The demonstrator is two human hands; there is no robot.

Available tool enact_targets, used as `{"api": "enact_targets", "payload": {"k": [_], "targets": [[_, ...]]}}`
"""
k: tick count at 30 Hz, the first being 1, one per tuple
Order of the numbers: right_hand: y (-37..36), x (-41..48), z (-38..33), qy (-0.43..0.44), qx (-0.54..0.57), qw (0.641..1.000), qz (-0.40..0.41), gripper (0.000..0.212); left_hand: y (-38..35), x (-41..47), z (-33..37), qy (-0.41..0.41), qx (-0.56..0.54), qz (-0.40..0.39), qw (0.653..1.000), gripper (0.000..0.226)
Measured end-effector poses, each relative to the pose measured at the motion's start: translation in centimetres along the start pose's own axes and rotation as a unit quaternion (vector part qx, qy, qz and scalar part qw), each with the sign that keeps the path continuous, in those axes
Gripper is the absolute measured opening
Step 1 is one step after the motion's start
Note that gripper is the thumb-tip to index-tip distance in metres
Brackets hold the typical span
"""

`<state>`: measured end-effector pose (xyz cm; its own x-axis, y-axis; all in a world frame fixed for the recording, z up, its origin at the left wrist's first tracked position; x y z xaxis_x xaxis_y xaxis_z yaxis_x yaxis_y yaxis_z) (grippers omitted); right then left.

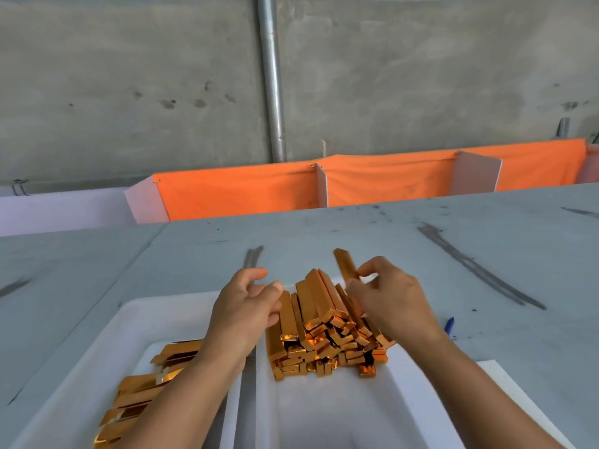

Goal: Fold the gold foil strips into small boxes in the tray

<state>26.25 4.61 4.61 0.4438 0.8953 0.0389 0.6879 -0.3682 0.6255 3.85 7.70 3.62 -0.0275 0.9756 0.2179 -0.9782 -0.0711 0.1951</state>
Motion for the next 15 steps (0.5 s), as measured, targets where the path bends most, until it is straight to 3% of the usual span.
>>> {"api": "enact_targets", "payload": {"k": [3,6,10,15], "targets": [[-0.5,2.3,1.5,-0.031,-0.092,0.995,-0.010,0.023,0.1,0.5,-1.1,-0.004,0.171,-0.034,0.985,0.042],[-2.2,3.3,2.2,-0.029,-0.153,0.987,-0.038,0.024,-1.7,0.7,-2.1,-0.005,0.278,-0.121,0.953,0.051],[-3.4,3.7,3.0,-0.007,-0.183,0.981,-0.057,0.024,-3.8,0.8,-2.5,-0.013,0.330,-0.200,0.922,0.045],[-2.9,3.7,3.1,0.013,-0.156,0.986,-0.054,0.034,-3.1,0.2,-2.3,-0.045,0.333,-0.178,0.925,0.050]]}}
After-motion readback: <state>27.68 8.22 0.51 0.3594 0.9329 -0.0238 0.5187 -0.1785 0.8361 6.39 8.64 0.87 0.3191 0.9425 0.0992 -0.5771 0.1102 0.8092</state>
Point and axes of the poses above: each hand's wrist, its own x-axis towards the middle knuckle, its own y-axis out of the back of the hand, z = x × y, the point moved 6 cm from there along x, towards the middle knuckle, and after that the axes turned 8 degrees about -y, right-handed, at the moved point
